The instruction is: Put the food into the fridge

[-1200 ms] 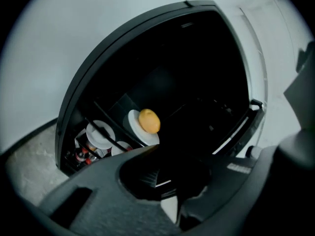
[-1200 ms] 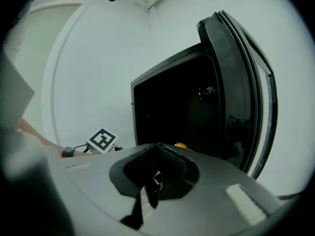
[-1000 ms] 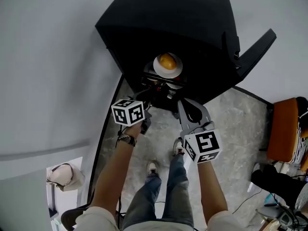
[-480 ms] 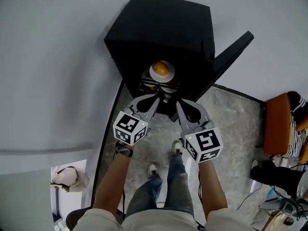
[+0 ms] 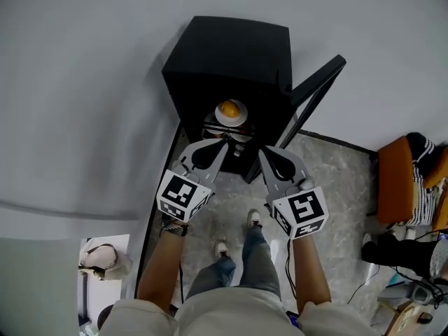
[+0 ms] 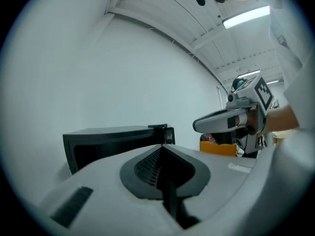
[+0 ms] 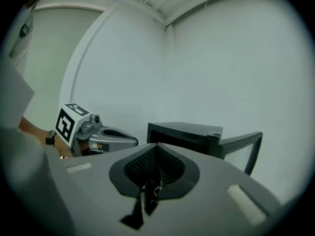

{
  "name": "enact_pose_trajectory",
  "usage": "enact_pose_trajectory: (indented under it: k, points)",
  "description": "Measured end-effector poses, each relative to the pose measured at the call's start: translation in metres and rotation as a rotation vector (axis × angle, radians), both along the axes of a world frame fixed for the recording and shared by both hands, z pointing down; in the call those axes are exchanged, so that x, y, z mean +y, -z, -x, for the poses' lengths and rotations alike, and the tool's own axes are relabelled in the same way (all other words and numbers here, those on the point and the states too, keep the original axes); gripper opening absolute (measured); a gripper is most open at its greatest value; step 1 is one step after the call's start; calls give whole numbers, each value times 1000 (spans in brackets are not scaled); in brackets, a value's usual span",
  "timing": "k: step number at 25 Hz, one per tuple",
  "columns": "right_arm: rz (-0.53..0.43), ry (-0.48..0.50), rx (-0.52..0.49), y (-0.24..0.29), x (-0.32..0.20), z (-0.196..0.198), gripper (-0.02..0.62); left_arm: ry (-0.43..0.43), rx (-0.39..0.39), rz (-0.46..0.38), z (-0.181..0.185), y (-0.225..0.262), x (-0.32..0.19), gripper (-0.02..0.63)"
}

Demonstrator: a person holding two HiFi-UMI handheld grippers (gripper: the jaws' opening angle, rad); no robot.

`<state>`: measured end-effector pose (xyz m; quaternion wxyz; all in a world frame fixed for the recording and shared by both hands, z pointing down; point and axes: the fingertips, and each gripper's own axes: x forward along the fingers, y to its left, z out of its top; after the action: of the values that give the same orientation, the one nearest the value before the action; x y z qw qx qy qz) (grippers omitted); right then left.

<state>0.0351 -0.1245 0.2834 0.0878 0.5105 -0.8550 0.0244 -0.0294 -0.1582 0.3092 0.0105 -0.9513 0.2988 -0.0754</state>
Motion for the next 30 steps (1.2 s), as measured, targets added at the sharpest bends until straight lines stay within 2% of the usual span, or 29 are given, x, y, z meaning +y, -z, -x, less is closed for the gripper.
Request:
enact_pose_trajectory:
  k: [5,11,20,25,30]
  points:
    - [-43,1,20,29,20,1,6,-21,-54,-79,5,36,23,5]
    - [-106,1,33,69,40,3,5,-26,-22,-154,11,86,47,5]
    - [-204,17,15,125,67,16,5,-31,28,-219,15,138,80,5]
    - [-220,20,19,139,76,18,5,-30,14,-284,18,165,91,5]
    - [-212,14,43,136,75,19,5,-12,-1,-282,26,165,92,5]
